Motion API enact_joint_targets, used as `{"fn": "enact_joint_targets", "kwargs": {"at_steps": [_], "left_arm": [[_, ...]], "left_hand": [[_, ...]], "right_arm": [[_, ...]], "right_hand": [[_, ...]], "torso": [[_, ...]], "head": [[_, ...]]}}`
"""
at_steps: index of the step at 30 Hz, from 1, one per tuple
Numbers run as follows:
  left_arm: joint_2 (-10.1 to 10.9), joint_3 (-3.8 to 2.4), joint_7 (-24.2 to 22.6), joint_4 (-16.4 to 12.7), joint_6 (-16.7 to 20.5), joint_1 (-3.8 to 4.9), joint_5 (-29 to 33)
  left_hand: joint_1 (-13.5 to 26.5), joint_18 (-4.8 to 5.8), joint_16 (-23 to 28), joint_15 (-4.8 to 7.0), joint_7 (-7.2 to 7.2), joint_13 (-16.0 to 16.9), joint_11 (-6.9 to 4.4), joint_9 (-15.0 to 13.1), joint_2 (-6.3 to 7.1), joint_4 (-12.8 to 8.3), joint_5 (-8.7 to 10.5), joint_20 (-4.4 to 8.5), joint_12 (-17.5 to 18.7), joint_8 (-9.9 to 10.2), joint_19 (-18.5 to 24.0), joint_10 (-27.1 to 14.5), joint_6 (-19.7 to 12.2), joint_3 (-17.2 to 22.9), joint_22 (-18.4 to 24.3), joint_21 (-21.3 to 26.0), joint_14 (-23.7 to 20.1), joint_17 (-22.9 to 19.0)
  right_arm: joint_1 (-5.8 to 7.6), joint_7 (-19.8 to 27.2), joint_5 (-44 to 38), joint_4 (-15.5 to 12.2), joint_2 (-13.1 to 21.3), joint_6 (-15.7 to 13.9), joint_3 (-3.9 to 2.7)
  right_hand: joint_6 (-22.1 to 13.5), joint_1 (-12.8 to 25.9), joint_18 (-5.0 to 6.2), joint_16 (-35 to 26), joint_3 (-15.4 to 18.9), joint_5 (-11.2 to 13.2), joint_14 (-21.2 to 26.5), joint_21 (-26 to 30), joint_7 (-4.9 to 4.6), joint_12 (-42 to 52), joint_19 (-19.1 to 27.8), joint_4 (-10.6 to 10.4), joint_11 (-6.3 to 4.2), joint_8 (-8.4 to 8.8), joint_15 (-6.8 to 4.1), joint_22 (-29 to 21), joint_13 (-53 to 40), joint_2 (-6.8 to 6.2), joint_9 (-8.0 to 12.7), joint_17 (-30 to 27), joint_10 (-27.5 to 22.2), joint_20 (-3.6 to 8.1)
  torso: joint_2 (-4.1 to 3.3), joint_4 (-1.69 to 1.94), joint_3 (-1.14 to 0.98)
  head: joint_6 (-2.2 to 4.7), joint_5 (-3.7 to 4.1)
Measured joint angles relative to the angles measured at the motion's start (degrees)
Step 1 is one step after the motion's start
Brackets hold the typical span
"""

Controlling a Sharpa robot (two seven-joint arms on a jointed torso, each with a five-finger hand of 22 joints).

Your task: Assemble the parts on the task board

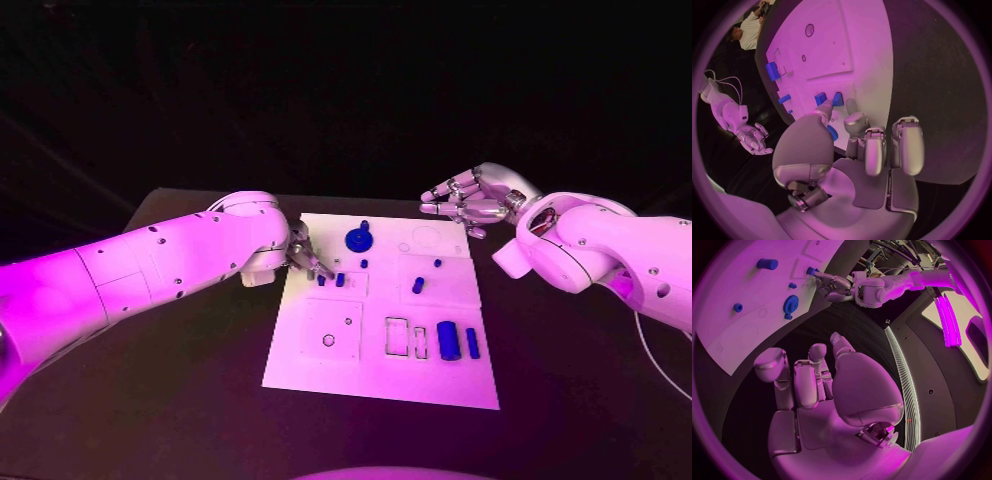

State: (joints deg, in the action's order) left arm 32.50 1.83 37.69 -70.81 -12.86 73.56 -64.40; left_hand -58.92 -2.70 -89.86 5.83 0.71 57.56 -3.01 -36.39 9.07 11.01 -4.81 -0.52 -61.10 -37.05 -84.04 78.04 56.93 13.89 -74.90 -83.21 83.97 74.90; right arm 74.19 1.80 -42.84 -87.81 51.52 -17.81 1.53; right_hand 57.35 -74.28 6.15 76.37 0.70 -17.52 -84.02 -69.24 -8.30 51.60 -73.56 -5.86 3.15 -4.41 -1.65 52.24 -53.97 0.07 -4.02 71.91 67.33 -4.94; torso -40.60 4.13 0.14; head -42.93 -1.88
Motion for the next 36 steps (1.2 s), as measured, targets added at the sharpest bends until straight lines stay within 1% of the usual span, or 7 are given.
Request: {"fn": "enact_joint_targets", "kwargs": {"at_steps": [9, 13, 15, 18, 22, 29, 36], "left_arm": [[1.6, -0.87, -0.1, -1.5, 3.9, 0.05, 1.2], [2.2, -1.0, -1.3, -1.5, 7.0, 0.3, 4.6], [2.3, -1.03, -2.6, -1.2, 8.7, 0.37, 7.2], [2.4, -1.02, -5.3, -0.7, 10.4, 0.39, 10.5], [2.3, -0.49, -10.9, -0.3, 12.5, 0.39, 13.1], [0.6, 0.77, -23.8, -0.3, 17.1, -0.51, 9.1], [-1.3, 1.09, -31.8, 0.5, 20.6, -1.36, -2.3]], "left_hand": [[-1.1, 0.0, 0.0, 0.0, 0.85, -6.4, 0.62, 0.1, -1.55, 3.7, 0.0, 0.0, 6.0, 1.2, 0.0, -4.3, -2.6, -6.3, 0.0, 3.6, 0.0, 0.0], [-3.6, -4.11, 11.4, -2.23, 3.52, -17.8, 3.27, 2.7, -2.69, 5.4, 0.0, -1.57, 19.2, 5.0, 5.8, -13.4, -6.9, -10.1, 7.9, 26.1, -0.2, -0.6], [-4.9, -6.73, 23.2, -3.53, 5.14, -21.3, 5.13, 4.7, -2.88, 5.6, 0.0, -2.91, 23.4, 7.2, 11.1, -16.0, -8.6, -12.8, 18.9, 42.5, -3.5, -9.4], [-7.4, -7.1, 35.2, -4.93, 7.02, -24.9, 6.51, 7.3, -3.35, 5.3, 0.0, -4.44, 27.6, 9.7, 13.2, -19.3, -10.5, -14.8, 25.3, 51.6, -8.0, -19.8], [-14.4, -7.11, 46.2, -6.43, 8.39, -29.2, 7.99, 10.6, -4.5, 3.1, 0.0, -5.84, 32.3, 12.1, 14.6, -23.7, -11.9, -14.8, 29.4, 56.8, -13.3, -29.3], [-29.2, -7.11, 51.5, -6.88, 9.18, -39.1, 9.21, 18.5, -5.92, -3.9, 0.0, -5.93, 40.6, 18.3, 14.1, -23.5, -8.5, -9.1, 33.9, 61.5, -14.7, -33.9], [-29.5, -7.1, 52.2, -6.47, 8.46, -46.3, 8.74, 24.0, -2.35, -4.6, 0.0, -5.63, 45.4, 22.5, 13.4, -19.4, -4.2, -5.1, 33.9, 61.5, -13.4, -35.4]], "right_arm": [[0.0, 0.0, 0.0, -0.1, 0.0, 0.0, 0.0], [0.0, 0.1, 0.1, -0.1, 0.0, 0.0, 0.0], [0.0, 0.1, 0.1, -0.1, 0.0, 0.0, 0.0], [0.0, 0.1, 0.1, -0.1, 0.0, 0.0, 0.0], [0.0, 0.1, 0.2, 0.0, 0.1, 0.0, 0.0], [0.0, 0.2, 0.2, 0.1, 0.1, 0.0, 0.0], [0.0, 0.2, 0.2, 0.2, -0.1, 0.0, 0.0]], "right_hand": [[0.0, 0.0, 0.0, 0.0, 0.2, 0.0, 0.0, 0.0, 0.0, 0.0, 0.0, -0.2, 0.0, 0.0, 0.0, -0.1, 0.1, 0.0, 0.0, -0.1, 0.0, 0.0], [0.0, 0.0, 0.0, 0.0, 0.2, 0.0, 0.0, 0.0, 0.0, 0.0, 0.0, -0.2, 0.0, 0.0, 0.0, -0.1, 0.1, 0.0, 0.0, -0.1, 0.0, 0.0], [0.0, 0.0, 0.0, 0.0, 0.2, 0.0, 0.0, 0.0, 0.0, 0.0, 0.0, -0.2, 0.0, 0.0, 0.0, -0.1, 0.1, 0.0, 0.0, -0.1, 0.0, 0.0], [0.0, 0.0, 0.0, 0.0, 0.2, 0.0, 0.0, 0.2, 0.0, 0.0, 0.0, -0.2, 0.0, 0.0, 0.0, -0.1, 0.1, 0.0, 0.0, -0.1, 0.0, 0.0], [0.0, 0.0, 0.0, -0.1, 0.2, -0.1, 0.0, 0.2, 0.0, 0.0, 0.0, -0.2, 0.0, 0.0, 0.0, -0.1, 0.1, 0.0, 0.0, -0.1, 0.0, 0.0], [0.0, -0.2, 0.0, -0.2, 0.2, -0.2, 0.0, 0.2, 0.0, 0.0, 0.2, -0.2, 0.01, 0.0, 0.0, -0.2, 0.1, 0.24, 0.0, -0.1, 0.0, 0.21], [0.0, -0.5, 0.0, -0.2, 0.2, -0.2, 0.0, 0.2, 0.0, 0.0, 0.2, -0.2, -0.14, 0.0, 0.0, -0.2, 0.2, 0.46, 0.0, -0.1, -0.1, 0.21]], "torso": [[0.01, -0.02, -0.02], [0.03, 0.01, -0.05], [0.03, 0.02, -0.05], [0.03, 0.04, -0.05], [0.02, 0.03, -0.04], [-0.05, 0.01, 0.07], [-0.09, -0.06, 0.08]], "head": [[0.21, 0.03], [0.29, 0.07], [0.33, 0.1], [0.42, 0.18], [0.58, 0.28], [0.99, 0.87], [1.29, 1.44]]}}
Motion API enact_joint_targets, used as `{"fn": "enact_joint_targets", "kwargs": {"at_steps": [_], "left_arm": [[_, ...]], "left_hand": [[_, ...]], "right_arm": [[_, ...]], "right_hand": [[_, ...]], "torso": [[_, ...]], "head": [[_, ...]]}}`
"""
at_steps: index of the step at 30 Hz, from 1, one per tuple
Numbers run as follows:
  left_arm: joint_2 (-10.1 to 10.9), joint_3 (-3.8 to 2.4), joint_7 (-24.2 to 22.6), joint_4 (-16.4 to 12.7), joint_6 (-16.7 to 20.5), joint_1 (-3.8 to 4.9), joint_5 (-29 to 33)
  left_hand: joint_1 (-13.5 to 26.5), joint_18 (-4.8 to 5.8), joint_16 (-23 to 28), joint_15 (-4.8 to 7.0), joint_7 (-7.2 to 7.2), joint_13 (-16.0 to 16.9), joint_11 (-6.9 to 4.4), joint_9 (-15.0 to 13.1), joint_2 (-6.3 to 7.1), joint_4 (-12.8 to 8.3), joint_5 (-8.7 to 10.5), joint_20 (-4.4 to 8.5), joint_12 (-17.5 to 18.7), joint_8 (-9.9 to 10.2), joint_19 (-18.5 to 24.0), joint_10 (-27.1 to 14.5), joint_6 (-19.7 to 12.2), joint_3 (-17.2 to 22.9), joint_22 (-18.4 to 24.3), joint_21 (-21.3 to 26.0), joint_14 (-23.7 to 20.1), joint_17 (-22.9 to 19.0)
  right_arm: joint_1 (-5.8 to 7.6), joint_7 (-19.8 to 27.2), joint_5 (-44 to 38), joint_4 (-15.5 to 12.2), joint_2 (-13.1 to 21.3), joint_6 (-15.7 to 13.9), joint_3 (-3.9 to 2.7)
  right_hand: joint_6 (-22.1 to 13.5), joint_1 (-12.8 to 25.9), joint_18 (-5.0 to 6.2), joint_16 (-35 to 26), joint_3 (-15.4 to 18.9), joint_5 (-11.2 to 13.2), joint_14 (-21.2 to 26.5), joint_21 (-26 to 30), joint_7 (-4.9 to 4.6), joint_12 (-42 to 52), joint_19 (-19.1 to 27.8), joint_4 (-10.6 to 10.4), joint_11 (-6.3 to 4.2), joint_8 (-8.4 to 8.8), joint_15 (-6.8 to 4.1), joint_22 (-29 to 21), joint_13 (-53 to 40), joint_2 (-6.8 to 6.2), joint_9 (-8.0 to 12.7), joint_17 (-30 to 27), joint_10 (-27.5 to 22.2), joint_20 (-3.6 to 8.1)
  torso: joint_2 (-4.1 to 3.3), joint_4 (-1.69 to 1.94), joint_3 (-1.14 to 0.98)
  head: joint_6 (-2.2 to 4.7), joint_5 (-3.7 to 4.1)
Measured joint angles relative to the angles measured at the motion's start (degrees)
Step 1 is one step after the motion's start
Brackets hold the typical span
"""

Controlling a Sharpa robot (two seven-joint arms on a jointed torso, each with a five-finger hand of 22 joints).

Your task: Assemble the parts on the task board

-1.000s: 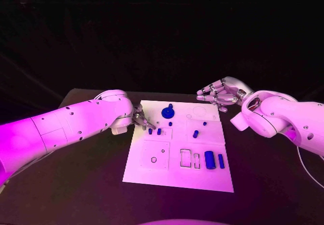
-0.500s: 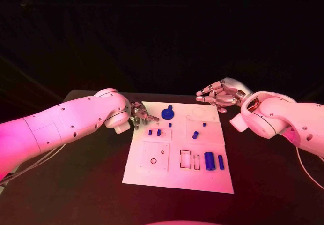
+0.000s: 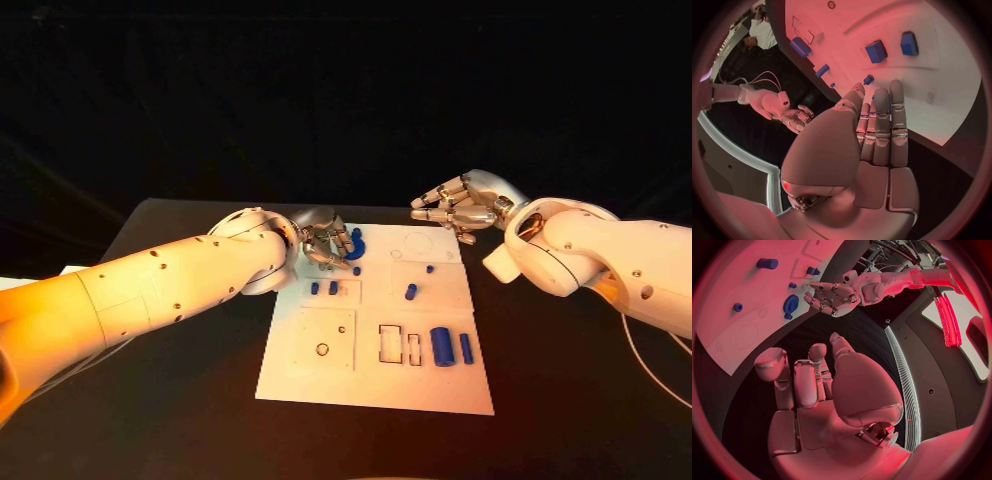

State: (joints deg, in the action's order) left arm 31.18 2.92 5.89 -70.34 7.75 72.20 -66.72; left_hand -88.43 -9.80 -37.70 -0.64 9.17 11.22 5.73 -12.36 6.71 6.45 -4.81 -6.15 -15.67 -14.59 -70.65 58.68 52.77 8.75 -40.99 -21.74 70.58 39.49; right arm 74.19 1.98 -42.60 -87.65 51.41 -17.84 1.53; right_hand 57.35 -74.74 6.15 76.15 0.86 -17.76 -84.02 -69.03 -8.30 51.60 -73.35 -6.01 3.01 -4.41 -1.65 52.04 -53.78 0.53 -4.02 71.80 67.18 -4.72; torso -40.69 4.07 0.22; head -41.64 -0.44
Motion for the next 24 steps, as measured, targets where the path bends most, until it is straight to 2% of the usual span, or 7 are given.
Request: {"fn": "enact_joint_targets", "kwargs": {"at_steps": [3, 5, 7, 10, 13, 18, 24], "left_arm": [[-0.9, 0.06, -1.8, 0.6, 0.8, -0.12, -5.0], [-1.6, 0.13, -2.4, 1.0, 0.8, -0.19, -8.2], [-2.2, 0.2, -2.6, 1.4, 0.8, -0.24, -10.5], [-3.0, 0.24, -2.7, 2.0, 0.5, -0.32, -13.5], [-3.9, 0.27, -2.4, 2.6, -0.2, -0.42, -15.8], [-4.5, 0.3, -1.4, 3.4, -1.9, -0.49, -17.9], [-5.4, 0.33, -0.4, 4.4, -3.5, -0.51, -19.1]], "left_hand": [[0.9, 0.0, -1.2, 0.21, -0.6, -1.0, -0.59, 0.9, 0.92, 0.0, 0.0, 0.12, 0.4, 0.8, -1.7, 0.6, 0.6, 0.0, 0.0, -0.3, 2.0, 0.5], [1.3, 0.0, -7.7, 0.57, -1.0, -1.8, -0.94, 1.7, 1.32, 0.2, 0.0, 0.36, 0.6, 1.5, -4.9, 1.2, 1.0, -0.2, -1.8, -3.3, 5.3, 5.7], [1.6, 0.0, -16.4, 0.84, -1.4, -2.4, -1.27, 2.4, 1.62, 0.4, 0.0, 0.68, 0.6, 2.1, -8.4, 1.9, 1.4, 0.0, -8.0, -11.9, 8.7, 13.1], [2.2, 2.24, -25.5, 1.0, -1.36, -3.3, -1.3, 3.3, 1.54, 0.6, 0.0, 1.02, 0.8, 2.7, -11.5, 2.9, 2.5, 0.2, -16.7, -23.5, 11.7, 21.0], [2.4, 3.12, -31.6, 1.25, -1.67, -4.0, -1.67, 3.9, 1.66, 0.7, 0.0, 1.32, 0.9, 3.3, -13.0, 3.9, 3.6, 0.3, -23.5, -32.5, 13.1, 26.3], [2.9, 4.02, -35.4, 1.44, -1.8, -4.8, -2.04, 4.5, 1.67, 1.1, 0.0, 1.4, 1.5, 4.1, -13.1, 4.9, 4.9, 0.7, -29.5, -40.2, 13.3, 29.2], [2.8, 4.02, -36.0, 1.44, -2.06, -5.2, -1.97, 4.8, 1.62, 0.9, 0.0, 1.4, 1.9, 4.7, -13.1, 5.7, 5.6, 2.0, -31.4, -42.4, 13.3, 29.4]], "right_arm": [[0.0, 0.1, 0.0, 0.0, -0.1, 0.0, 0.0], [0.0, 0.2, 0.1, 0.0, -0.2, 0.0, 0.0], [0.0, 0.4, 0.1, 0.1, -0.2, 0.0, 0.0], [0.0, 0.7, 0.2, 0.1, -0.3, 0.0, 0.0], [0.0, 0.9, 0.3, 0.1, -0.4, 0.0, 0.0], [0.0, 1.1, 0.4, 0.1, -0.4, 0.0, 0.0], [0.0, 1.2, 0.5, 0.1, -0.5, 0.0, 0.0]], "right_hand": [[0.0, -0.2, 0.0, 0.0, 0.0, 0.0, 0.0, 0.0, 0.0, 0.0, 0.0, 0.0, -0.02, 0.0, 0.0, 0.0, 0.0, 0.16, 0.0, 0.0, 0.0, 0.0], [0.0, -0.3, 0.0, 0.0, 0.0, -0.2, 0.0, 0.2, 0.0, 0.0, 0.0, 0.0, 0.1, 0.0, 0.0, -0.1, 0.0, 0.3, 0.0, 0.0, -0.1, 0.0], [0.0, -0.3, 0.0, 0.0, 0.0, -0.2, 0.0, 0.2, 0.0, 0.0, 0.0, 0.0, 0.19, 0.0, 0.0, -0.1, 0.0, 0.3, 0.0, 0.0, -0.2, 0.0], [0.0, -0.3, 0.0, 0.0, 0.0, -0.2, 0.0, 0.2, 0.0, 0.0, 0.0, 0.0, 0.19, 0.0, 0.0, -0.1, 0.0, 0.3, 0.0, 0.0, -0.2, 0.0], [0.0, -0.3, 0.0, 0.0, 0.0, -0.2, 0.0, 0.2, 0.0, 0.0, 0.0, 0.0, 0.19, 0.0, 0.0, -0.1, 0.0, 0.3, 0.0, 0.0, -0.2, 0.0], [0.0, -0.3, 0.0, 0.0, 0.0, -0.2, 0.0, 0.2, 0.0, 0.0, 0.0, 0.0, 0.19, 0.0, 0.0, -0.1, 0.0, 0.3, 0.0, 0.0, -0.2, 0.0], [0.0, -0.6, 0.0, 0.0, 0.0, -0.2, 0.0, 0.2, 0.0, -0.4, 0.0, 0.0, 0.19, 0.0, 0.0, -0.1, 0.1, 0.6, 0.0, -0.1, -0.2, 0.0]], "torso": [[-0.03, -0.02, 0.0], [-0.03, -0.04, 0.0], [-0.03, -0.04, -0.01], [-0.07, -0.04, -0.01], [-0.12, -0.08, 0.0], [-0.15, -0.08, -0.02], [-0.15, -0.08, -0.03]], "head": [[0.09, 0.25], [0.11, 0.44], [0.11, 0.57], [0.07, 0.66], [0.07, 0.68], [-0.09, 0.63], [-0.14, 0.84]]}}
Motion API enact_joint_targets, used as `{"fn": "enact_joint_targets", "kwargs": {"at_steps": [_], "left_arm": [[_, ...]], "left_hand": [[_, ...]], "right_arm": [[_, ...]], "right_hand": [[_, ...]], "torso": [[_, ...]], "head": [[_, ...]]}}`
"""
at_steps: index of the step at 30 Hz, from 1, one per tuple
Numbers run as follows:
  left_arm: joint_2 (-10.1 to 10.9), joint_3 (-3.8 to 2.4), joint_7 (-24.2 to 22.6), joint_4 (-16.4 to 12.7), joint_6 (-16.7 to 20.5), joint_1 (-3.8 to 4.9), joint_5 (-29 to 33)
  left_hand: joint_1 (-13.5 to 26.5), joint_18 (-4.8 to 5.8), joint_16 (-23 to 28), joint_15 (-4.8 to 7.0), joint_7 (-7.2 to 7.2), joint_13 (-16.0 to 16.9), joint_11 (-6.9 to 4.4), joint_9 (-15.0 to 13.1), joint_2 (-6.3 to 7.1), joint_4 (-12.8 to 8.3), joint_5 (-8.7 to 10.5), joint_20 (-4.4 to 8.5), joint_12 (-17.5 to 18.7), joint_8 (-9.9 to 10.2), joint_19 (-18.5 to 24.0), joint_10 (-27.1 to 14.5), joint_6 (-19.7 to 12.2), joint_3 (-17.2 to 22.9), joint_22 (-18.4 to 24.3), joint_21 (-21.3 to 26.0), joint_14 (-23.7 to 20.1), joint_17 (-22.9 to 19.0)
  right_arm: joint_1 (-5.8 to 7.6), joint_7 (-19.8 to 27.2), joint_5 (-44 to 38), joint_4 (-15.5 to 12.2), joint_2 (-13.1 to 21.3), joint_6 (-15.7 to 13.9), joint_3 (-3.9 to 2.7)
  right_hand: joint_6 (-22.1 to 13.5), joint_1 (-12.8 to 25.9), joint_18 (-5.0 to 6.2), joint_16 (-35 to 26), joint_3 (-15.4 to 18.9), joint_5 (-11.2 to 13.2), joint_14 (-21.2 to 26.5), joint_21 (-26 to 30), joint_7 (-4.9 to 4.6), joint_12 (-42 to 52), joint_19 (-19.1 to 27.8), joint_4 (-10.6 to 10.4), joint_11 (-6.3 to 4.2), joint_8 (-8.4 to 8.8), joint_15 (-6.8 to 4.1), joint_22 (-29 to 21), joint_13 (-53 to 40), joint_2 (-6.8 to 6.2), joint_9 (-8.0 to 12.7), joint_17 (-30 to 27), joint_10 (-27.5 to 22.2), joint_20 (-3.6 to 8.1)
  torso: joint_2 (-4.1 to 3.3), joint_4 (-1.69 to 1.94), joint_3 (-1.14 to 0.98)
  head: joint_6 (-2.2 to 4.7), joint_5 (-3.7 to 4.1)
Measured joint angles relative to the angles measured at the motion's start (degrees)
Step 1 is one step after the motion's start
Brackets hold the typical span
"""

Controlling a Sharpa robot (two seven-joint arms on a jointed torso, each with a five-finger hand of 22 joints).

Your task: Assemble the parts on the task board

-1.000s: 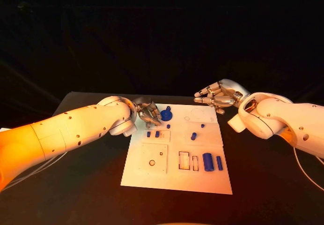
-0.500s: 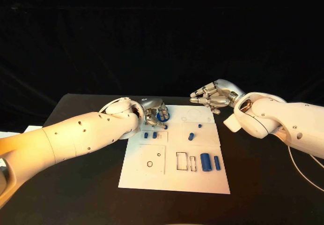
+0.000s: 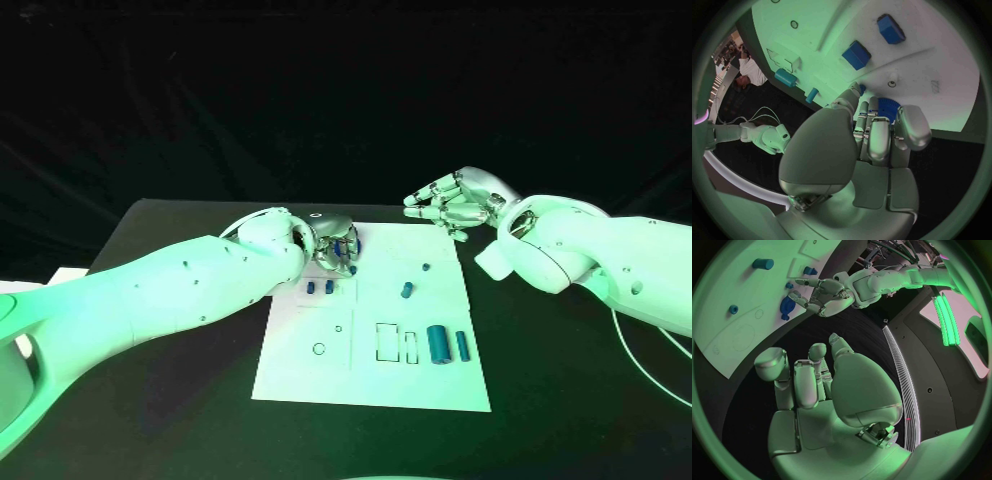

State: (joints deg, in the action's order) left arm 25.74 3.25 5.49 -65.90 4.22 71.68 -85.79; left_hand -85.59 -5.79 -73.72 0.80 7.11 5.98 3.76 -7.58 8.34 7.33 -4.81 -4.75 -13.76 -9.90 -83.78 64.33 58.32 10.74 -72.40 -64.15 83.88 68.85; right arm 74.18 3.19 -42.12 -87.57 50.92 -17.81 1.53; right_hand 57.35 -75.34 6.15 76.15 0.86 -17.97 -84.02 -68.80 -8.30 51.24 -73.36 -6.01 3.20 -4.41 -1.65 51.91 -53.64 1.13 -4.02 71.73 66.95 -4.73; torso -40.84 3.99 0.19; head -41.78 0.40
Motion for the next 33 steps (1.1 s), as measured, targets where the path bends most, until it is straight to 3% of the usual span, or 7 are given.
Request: {"fn": "enact_joint_targets", "kwargs": {"at_steps": [7, 8, 23, 33], "left_arm": [[-1.3, 0.0, 0.2, 1.4, -0.8, -0.25, -0.6], [-1.4, 0.01, 0.2, 1.5, -0.8, -0.31, -0.7], [-2.1, 0.03, 0.0, 2.0, -0.9, -0.65, -0.9], [-2.5, -0.01, 0.1, 2.6, -1.6, -0.65, -0.7]], "left_hand": [[-0.6, 0.0, -0.2, 0.0, -0.04, -0.4, -0.17, 0.1, -0.57, -0.3, 0.0, 0.21, 0.3, 0.3, -0.2, 0.8, 0.9, 1.4, -1.2, -1.6, 0.0, -0.1], [-0.6, 0.64, -0.2, 0.13, 0.04, -0.5, -0.31, 0.2, -0.57, -0.3, 0.0, 0.21, 0.3, 0.5, -0.2, 1.1, 1.0, 1.7, -1.6, -2.0, 0.1, -0.3], [-0.6, 0.62, -0.2, 0.21, -0.25, -1.1, -0.58, 0.4, -0.57, -0.6, 0.0, 0.22, 1.2, 1.1, -0.2, 2.6, 2.1, 4.2, -2.5, -3.9, 0.2, -1.5], [-0.9, 0.56, -0.4, 0.84, -0.56, -1.2, -1.08, 0.4, -0.88, -1.8, 0.0, 0.57, 1.7, 1.3, -0.3, 5.4, 4.9, 7.8, -2.5, -5.0, 0.0, -2.1]], "right_arm": [[0.0, 0.1, 0.0, 0.0, -0.1, 0.0, 0.0], [0.0, 0.1, 0.0, 0.0, -0.1, 0.0, 0.0], [0.0, 0.1, 0.0, -0.1, -0.1, 0.0, 0.01], [0.0, 0.1, 0.0, -0.2, -0.1, 0.1, 0.01]], "right_hand": [[0.0, 0.0, 0.0, 0.0, 0.0, 0.0, 0.0, 0.0, 0.0, 0.0, 0.0, 0.0, 0.0, 0.0, 0.0, 0.0, 0.0, 0.0, 0.0, 0.0, 0.0, 0.0], [0.0, 0.0, 0.0, 0.0, 0.0, 0.0, 0.0, 0.0, 0.0, 0.0, 0.0, 0.0, 0.0, 0.0, 0.0, 0.0, 0.0, 0.0, 0.0, 0.0, 0.0, 0.0], [0.0, 0.0, 0.0, 0.0, 0.0, 0.0, 0.0, 0.0, 0.0, 0.0, 0.0, 0.0, 0.01, 0.0, 0.0, 0.0, 0.0, 0.0, 0.0, 0.0, 0.0, 0.0], [0.0, -0.3, 0.0, 0.0, 0.0, 0.0, 0.0, 0.0, 0.0, 0.0, 0.0, 0.0, 0.05, 0.0, 0.0, 0.0, 0.0, 0.3, 0.0, 0.0, 0.1, 0.0]], "torso": [[0.0, -0.03, 0.0], [-0.01, -0.03, 0.0], [0.07, 0.04, -0.07], [0.07, 0.02, -0.03]], "head": [[0.04, 0.06], [0.04, 0.04], [-0.27, 0.13], [-0.29, -0.13]]}}
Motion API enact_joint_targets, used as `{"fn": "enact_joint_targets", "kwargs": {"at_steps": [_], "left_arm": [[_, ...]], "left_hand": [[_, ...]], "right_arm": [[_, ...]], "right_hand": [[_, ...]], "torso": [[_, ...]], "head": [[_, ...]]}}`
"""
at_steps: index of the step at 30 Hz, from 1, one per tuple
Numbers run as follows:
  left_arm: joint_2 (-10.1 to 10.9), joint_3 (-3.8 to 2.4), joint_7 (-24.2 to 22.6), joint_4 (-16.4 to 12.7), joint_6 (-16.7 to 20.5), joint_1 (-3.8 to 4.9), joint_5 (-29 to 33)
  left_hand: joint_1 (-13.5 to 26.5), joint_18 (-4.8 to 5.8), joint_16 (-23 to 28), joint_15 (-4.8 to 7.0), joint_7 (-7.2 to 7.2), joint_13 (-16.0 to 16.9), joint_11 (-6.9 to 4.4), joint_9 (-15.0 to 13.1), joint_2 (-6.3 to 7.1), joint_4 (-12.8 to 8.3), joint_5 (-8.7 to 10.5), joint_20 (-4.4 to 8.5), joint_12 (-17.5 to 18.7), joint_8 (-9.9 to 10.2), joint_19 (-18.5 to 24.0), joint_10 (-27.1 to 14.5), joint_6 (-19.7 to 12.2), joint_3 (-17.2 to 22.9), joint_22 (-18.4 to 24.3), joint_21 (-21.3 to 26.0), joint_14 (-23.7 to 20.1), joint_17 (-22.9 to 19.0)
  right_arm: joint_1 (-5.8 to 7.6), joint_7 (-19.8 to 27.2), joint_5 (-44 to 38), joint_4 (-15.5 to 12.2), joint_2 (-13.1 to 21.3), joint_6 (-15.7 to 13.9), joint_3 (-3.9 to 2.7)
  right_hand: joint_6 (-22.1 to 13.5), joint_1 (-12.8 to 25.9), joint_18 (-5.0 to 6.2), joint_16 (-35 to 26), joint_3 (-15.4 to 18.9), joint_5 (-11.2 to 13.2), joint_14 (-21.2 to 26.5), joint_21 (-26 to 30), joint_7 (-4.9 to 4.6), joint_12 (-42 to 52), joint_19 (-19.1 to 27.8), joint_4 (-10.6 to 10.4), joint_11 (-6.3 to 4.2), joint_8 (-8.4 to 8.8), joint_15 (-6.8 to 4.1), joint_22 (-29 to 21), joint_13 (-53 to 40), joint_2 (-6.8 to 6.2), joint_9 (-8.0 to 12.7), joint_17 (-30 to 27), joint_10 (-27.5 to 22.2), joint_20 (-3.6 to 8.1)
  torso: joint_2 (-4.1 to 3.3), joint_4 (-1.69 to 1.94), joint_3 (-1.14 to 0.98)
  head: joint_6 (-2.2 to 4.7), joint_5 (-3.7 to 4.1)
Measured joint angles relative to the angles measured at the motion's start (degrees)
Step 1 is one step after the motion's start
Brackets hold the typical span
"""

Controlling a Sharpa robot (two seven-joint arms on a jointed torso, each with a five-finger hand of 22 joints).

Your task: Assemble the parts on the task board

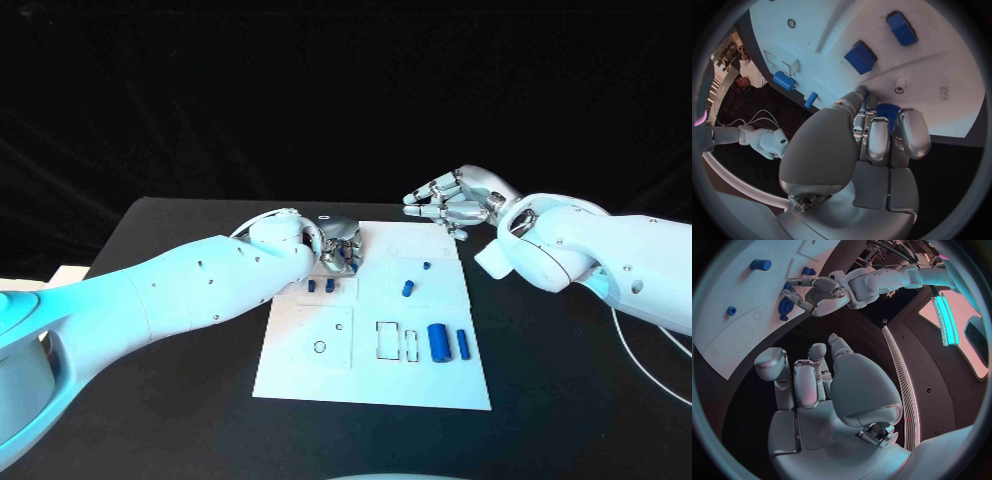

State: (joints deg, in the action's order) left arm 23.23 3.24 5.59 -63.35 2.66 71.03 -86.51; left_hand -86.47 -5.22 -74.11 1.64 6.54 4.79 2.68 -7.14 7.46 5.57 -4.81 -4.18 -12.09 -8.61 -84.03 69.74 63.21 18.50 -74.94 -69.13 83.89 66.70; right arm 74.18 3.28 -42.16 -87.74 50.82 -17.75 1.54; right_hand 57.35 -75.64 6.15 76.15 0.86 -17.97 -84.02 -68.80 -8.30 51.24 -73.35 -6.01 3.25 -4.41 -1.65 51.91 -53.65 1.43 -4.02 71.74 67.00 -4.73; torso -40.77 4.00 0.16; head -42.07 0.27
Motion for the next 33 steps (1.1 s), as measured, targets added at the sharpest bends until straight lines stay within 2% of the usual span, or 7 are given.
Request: {"fn": "enact_joint_targets", "kwargs": {"at_steps": [5, 14, 15, 19, 25, 33], "left_arm": [[-0.3, -0.05, 0.0, 0.5, -0.1, -0.04, 0.3], [0.1, -0.12, -0.1, 0.4, 0.5, -0.19, 1.0], [0.4, -0.18, -0.1, 0.2, 0.6, -0.25, 1.1], [1.8, -0.63, -0.1, -1.1, 1.3, -0.38, 1.9], [5.1, -1.93, 0.1, -5.0, 2.1, -0.1, 4.0], [9.6, -2.31, 0.9, -8.0, 2.2, 0.57, 6.5]], "left_hand": [[0.0, -0.03, -0.2, 0.21, -0.32, 0.0, -0.43, 0.0, 0.01, -0.9, 0.01, 0.12, 1.0, 0.2, 0.1, 1.8, 1.7, 2.6, 0.0, -0.3, 0.2, -0.3], [0.1, -0.06, -0.5, 0.42, -0.31, 0.0, -0.44, 0.0, 0.11, -2.7, 0.03, 0.5, 2.1, 0.5, 0.1, 3.1, 2.9, 5.3, 0.0, -0.8, 0.0, -0.6], [0.1, 0.55, -0.5, 0.42, -0.26, 0.0, -0.33, 0.0, 0.11, -2.7, 0.03, 0.5, 2.1, 0.5, 0.1, 3.2, 3.0, 5.3, 0.0, -0.8, 0.0, -0.6], [1.0, 0.55, -0.5, 0.42, -0.2, 0.0, -0.33, 0.0, 0.54, -3.2, 0.03, 0.5, 2.7, 0.5, 0.1, 3.2, 3.1, 5.8, 0.0, -0.8, 0.0, -0.8], [1.8, 0.54, -0.5, 0.42, -0.2, 0.1, -0.13, 0.0, 0.71, -3.2, 0.03, 0.5, 3.3, 0.9, 0.1, 3.4, 3.0, 6.3, 0.0, -0.8, 0.0, -1.1], [2.2, 0.54, -0.4, 0.41, 0.0, 0.1, -0.33, 0.1, 1.15, -3.2, 0.03, 0.5, 3.3, 1.1, 0.1, 3.6, 3.2, 6.3, 0.0, -0.8, 0.0, -1.2]], "right_arm": [[0.0, 0.0, 0.0, 0.0, 0.0, 0.1, 0.0], [0.0, -0.1, -0.1, 0.0, 0.0, 0.2, 0.0], [0.0, -0.1, -0.1, 0.0, 0.0, 0.2, 0.0], [0.0, -0.1, -0.1, 0.0, 0.0, 0.2, 0.0], [0.0, -0.1, -0.1, 0.1, 0.1, 0.2, 0.0], [0.0, -0.1, -0.1, 0.2, 0.2, 0.3, 0.0]], "right_hand": [[0.0, 0.0, 0.0, 0.0, -0.2, 0.0, 0.0, 0.0, 0.0, 0.0, 0.0, 0.2, 0.0, 0.0, 0.0, 0.0, 0.0, 0.0, 0.0, 0.0, 0.0, 0.0], [0.0, 0.0, 0.0, 0.0, -0.2, 0.0, 0.0, 0.0, 0.0, 0.0, 0.0, 0.2, 0.01, 0.0, 0.0, 0.0, -0.1, 0.0, 0.0, 0.0, 0.0, 0.0], [0.0, 0.0, 0.0, 0.0, -0.2, 0.0, 0.0, 0.0, 0.0, 0.0, 0.0, 0.2, 0.01, 0.0, 0.0, 0.0, -0.1, 0.0, 0.0, 0.0, 0.0, 0.0], [0.0, 0.0, 0.0, 0.0, -0.2, 0.0, 0.0, 0.0, 0.0, 0.0, 0.0, 0.2, 0.01, 0.0, 0.0, 0.0, -0.1, 0.0, 0.0, 0.0, 0.0, 0.0], [0.0, 0.0, 0.0, 0.0, -0.2, 0.0, 0.0, 0.0, 0.0, 0.0, 0.0, 0.2, 0.01, 0.0, 0.0, 0.0, -0.1, 0.0, 0.0, 0.0, 0.0, 0.0], [0.0, 0.0, 0.0, 0.0, -0.2, 0.0, 0.0, 0.0, 0.0, 0.0, 0.0, 0.2, 0.01, 0.0, 0.0, 0.0, -0.1, 0.0, 0.0, 0.0, 0.0, 0.0]], "torso": [[0.0, 0.01, 0.03], [0.01, 0.05, 0.03], [0.02, 0.05, 0.03], [0.05, 0.09, 0.04], [0.1, 0.13, -0.01], [0.18, 0.4, -0.08]], "head": [[-0.14, 0.19], [-0.26, 0.26], [-0.26, 0.26], [-0.24, 0.29], [-0.08, 0.22], [-0.01, 0.21]]}}
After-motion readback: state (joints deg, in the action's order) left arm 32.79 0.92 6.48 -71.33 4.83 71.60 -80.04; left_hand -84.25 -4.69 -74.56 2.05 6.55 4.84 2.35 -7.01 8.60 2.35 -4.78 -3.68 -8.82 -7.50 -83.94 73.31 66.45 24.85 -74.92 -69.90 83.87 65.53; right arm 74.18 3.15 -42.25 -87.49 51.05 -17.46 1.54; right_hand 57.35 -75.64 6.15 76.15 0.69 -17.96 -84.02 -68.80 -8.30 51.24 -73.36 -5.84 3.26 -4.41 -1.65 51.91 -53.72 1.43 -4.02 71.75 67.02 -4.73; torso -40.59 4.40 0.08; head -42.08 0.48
